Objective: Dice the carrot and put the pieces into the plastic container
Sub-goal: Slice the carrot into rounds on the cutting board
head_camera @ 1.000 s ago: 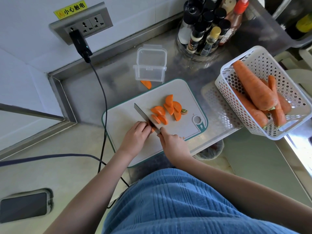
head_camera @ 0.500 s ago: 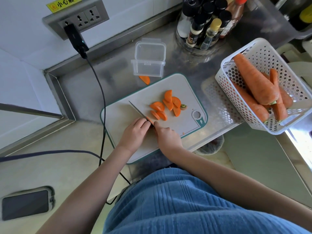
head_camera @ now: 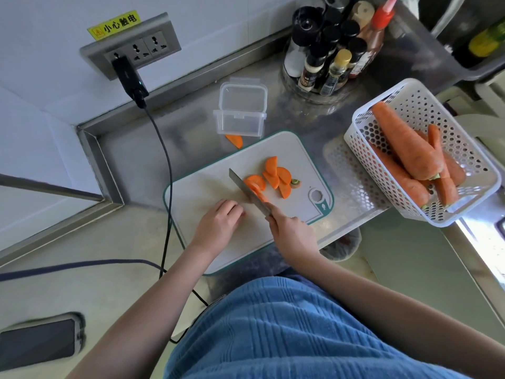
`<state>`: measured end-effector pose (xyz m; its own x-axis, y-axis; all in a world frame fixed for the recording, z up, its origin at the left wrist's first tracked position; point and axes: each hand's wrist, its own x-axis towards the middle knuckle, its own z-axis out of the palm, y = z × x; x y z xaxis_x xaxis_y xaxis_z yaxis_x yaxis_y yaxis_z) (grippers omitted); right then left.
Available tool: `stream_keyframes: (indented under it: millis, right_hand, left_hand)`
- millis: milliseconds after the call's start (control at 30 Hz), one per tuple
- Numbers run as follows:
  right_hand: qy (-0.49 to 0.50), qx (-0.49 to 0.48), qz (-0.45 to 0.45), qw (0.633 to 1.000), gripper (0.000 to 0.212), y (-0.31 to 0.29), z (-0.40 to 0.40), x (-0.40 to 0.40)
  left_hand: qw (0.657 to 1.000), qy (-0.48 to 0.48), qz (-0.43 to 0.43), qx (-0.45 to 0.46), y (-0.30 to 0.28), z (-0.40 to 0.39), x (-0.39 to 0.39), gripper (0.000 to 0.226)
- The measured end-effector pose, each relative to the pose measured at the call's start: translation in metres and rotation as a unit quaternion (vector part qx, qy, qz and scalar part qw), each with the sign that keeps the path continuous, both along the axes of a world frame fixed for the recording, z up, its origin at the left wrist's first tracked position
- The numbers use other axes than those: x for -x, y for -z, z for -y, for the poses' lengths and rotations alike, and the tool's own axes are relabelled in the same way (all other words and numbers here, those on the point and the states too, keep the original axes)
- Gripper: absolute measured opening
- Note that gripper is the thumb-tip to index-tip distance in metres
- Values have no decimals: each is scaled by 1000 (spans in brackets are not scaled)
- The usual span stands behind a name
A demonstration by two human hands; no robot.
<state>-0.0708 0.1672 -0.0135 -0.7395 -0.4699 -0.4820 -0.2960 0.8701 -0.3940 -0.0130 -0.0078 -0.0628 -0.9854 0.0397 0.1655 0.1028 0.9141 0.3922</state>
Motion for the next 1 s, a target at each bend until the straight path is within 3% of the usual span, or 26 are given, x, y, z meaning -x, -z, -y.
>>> stream_keyframes:
  millis: [233,767,1000]
  right_hand:
    - [37,30,17,999,30,-5,12,-8]
    - [-50,-13,14,999,25,0,20,-19]
    - [-92,-34,-20,995,25,3,19,-21]
  left_hand:
    - [1000,14,-9,22,2,4,-5,19]
    - [1000,-5,4,11,6,2,-6,28]
    - [999,-16,-29,-2,5,1,-7,25]
